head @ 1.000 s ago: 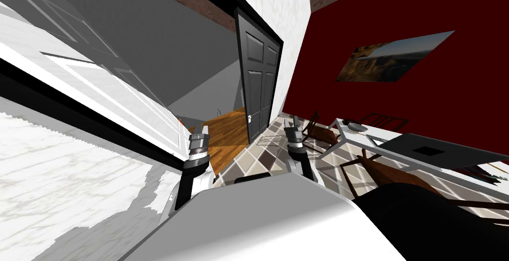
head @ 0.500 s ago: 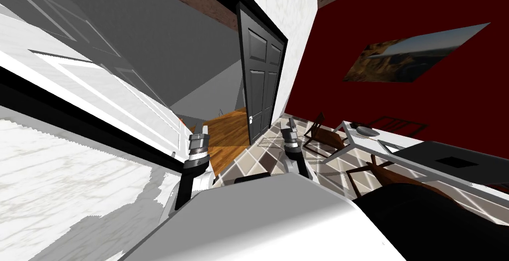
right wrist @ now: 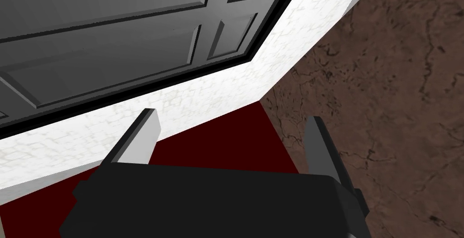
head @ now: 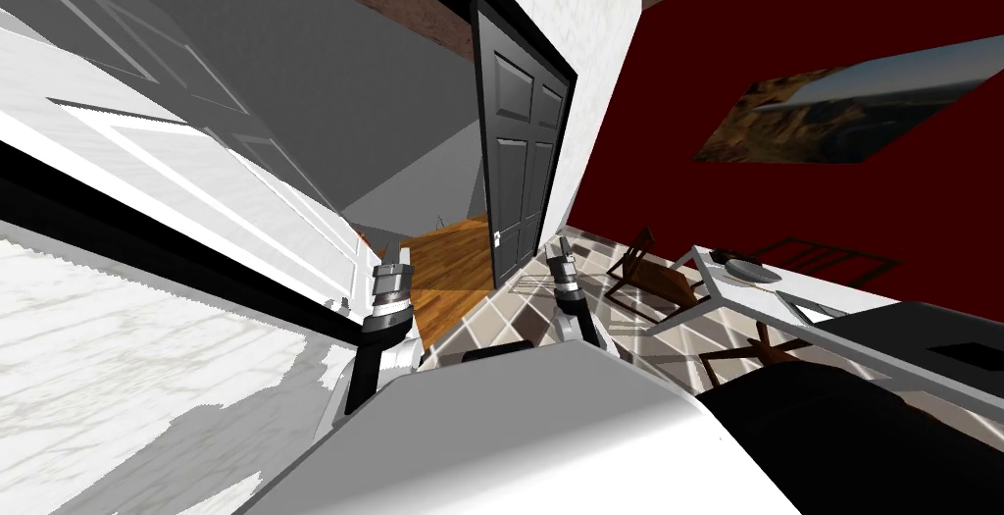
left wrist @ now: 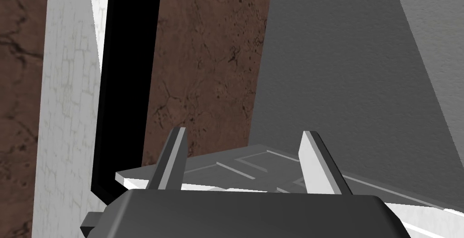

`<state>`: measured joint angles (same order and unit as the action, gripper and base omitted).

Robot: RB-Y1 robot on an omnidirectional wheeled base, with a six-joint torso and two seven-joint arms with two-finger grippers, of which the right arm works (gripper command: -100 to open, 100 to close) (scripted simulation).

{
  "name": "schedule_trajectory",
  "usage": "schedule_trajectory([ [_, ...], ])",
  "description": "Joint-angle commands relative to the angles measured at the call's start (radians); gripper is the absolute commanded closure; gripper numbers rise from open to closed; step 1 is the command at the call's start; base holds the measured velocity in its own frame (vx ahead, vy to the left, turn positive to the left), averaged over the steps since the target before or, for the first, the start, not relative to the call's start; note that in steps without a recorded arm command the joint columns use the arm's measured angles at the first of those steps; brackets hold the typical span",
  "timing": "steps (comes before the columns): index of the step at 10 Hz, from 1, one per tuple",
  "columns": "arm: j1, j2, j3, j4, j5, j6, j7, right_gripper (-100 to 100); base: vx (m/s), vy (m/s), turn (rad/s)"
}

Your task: Push the door open

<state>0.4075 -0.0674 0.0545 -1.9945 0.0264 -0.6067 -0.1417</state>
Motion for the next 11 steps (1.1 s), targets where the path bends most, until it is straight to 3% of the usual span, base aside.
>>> schedule_trajectory([
  [1, -0.021, -0.006, 0.013, 0.050, -0.005, -0.010, 0.002, -100, 0.085, -0.046, 0.081],
  [2, -0.032, -0.010, 0.020, 0.083, -0.008, -0.015, 0.002, -100, 0.095, -0.040, 0.071],
  [3, -0.032, -0.010, 0.020, 0.086, -0.008, -0.015, 0.002, -100, 0.063, -0.022, 0.035],
  [11, -0.118, -0.042, 0.082, 0.324, -0.034, -0.049, 0.006, -100, 0.072, -0.042, 0.085],
])
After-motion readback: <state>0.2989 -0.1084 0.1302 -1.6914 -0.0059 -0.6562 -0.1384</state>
